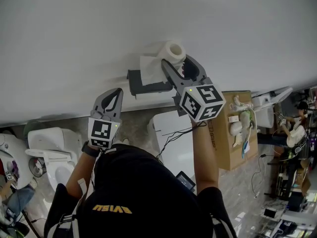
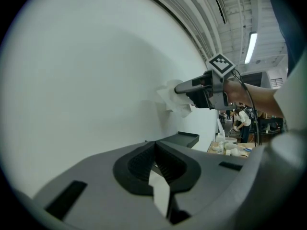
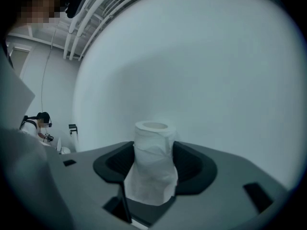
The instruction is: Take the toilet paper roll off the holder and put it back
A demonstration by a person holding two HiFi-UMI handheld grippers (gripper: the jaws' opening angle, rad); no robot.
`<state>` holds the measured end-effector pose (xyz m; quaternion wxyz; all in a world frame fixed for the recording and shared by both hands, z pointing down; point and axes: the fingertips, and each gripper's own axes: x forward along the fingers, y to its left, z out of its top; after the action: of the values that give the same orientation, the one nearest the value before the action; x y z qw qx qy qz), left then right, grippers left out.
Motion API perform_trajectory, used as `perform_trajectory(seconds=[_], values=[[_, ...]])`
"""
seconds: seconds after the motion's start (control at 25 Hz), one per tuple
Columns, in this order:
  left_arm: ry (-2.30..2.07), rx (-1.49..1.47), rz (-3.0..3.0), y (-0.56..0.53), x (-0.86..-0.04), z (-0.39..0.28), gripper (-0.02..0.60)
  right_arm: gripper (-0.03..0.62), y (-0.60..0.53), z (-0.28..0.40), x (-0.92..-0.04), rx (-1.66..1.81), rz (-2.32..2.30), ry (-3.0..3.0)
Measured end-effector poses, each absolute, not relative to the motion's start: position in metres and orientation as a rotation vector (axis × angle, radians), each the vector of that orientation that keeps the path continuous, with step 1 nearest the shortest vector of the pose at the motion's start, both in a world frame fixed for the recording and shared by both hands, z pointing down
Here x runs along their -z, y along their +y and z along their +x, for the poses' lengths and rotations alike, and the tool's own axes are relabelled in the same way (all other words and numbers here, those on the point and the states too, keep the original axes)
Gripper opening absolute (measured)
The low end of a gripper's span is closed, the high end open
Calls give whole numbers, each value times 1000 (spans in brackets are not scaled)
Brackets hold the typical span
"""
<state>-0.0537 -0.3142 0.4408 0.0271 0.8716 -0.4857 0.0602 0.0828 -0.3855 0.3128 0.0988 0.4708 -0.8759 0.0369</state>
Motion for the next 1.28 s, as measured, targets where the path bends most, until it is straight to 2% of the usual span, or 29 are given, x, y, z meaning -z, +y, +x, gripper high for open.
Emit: perform_trajectory(seconds=[1.28], values=[[-1473,-181,2699,-305,-447,-52,11,251,-375,76,-392,-144,1379,-2518]])
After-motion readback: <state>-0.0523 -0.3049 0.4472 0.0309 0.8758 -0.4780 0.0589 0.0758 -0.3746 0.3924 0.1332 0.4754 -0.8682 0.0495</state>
